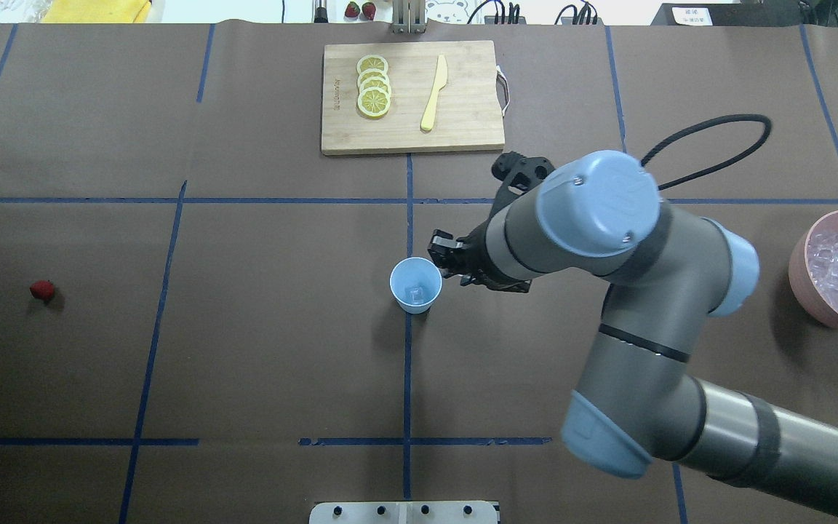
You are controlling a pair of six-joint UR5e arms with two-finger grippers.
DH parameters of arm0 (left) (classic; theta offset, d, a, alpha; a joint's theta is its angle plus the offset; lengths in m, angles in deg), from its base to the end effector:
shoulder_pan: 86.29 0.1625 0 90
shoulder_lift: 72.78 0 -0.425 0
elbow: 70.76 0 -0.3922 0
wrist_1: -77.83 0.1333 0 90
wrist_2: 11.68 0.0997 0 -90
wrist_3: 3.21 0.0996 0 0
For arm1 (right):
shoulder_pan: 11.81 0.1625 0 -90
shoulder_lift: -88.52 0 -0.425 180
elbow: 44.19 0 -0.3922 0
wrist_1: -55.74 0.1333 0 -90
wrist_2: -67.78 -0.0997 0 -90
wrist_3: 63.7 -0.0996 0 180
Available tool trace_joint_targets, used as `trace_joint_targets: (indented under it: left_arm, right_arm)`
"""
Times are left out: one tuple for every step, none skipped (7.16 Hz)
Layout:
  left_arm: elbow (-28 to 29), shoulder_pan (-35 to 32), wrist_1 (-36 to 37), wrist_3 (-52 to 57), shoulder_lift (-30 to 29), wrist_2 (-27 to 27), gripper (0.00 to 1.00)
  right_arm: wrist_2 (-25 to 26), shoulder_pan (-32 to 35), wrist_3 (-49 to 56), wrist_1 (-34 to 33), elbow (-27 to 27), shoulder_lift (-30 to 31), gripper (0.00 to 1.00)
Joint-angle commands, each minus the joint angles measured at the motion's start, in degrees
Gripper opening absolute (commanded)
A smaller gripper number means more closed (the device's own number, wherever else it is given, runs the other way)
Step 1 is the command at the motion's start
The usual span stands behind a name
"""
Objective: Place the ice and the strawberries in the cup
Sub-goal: 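Carry the ice cube with the right gripper over the blue cup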
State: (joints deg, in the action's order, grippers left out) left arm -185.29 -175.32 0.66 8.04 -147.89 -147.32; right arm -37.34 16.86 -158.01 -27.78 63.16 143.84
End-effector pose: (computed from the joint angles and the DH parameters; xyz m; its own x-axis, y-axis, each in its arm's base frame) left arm -0.0558 -0.3741 0.5826 0.6830 0.1674 -0.7110 -0.1531 0.9846 0.0847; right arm -0.4900 -0.3903 0.1680 0.4369 0.3216 0.8401 -0.3017 0.9322 -0.2000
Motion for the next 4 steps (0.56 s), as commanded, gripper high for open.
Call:
trace_joint_targets:
  left_arm:
    - [-0.08, 0.00, 0.00, 0.00, 0.06, 0.02, 1.00]
    - [-0.17, 0.00, 0.00, 0.00, 0.06, 0.02, 1.00]
    - [-0.17, 0.00, 0.00, 0.00, 0.06, -0.07, 1.00]
    - [-0.17, 0.00, 0.00, 0.00, 0.06, -0.07, 1.00]
  right_arm:
    - [1.31, -1.51, -2.19, -0.50, -7.67, -5.92, 0.03]
    - [1.66, -1.60, -1.93, -0.33, -8.47, -6.10, 0.09]
    - [2.10, -1.60, -1.92, 1.24, -9.61, -6.01, 0.13]
    - [2.10, -2.30, -1.92, 1.43, -10.66, -5.84, 0.19]
